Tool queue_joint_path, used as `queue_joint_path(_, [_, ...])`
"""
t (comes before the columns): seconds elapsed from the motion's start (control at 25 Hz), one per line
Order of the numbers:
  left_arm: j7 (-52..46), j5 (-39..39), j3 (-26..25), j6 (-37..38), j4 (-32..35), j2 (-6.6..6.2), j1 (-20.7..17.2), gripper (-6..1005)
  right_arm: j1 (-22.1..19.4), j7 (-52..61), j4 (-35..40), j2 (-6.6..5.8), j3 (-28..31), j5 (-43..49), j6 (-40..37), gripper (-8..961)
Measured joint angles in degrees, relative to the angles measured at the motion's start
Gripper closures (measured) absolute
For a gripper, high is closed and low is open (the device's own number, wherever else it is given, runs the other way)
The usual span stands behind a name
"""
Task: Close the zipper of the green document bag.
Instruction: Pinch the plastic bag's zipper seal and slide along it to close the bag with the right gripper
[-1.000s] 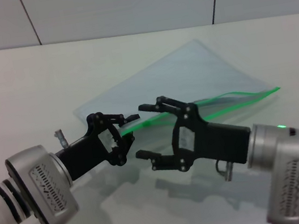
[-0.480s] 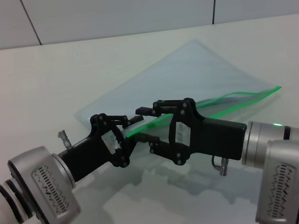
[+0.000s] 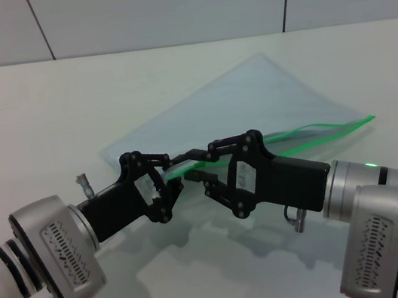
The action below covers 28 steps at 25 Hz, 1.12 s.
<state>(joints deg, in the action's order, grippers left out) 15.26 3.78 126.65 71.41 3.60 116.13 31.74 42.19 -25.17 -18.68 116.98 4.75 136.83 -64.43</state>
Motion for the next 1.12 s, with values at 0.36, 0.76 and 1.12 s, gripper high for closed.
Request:
queue_joint_path(0.36, [0.1,0.0,0.0,0.1,0.0,-0.03,0.0,940,0.4,-0.1,-0.3,0.0,0.0,0.3,2.5,721])
queue_joint_path(0.76, [0.1,0.1,0.0,0.1,-0.1,-0.1,-0.2,934,0.3,-1.6,-1.0,0.0,-0.1,0.1,3.4,836])
queue_joint_path(1.12, [0.0,0.9,0.0,0.0,-0.1,-0.12,-0.2,929,0.1,-2.7,-1.4,0.0,-0.1,0.2,3.8,868])
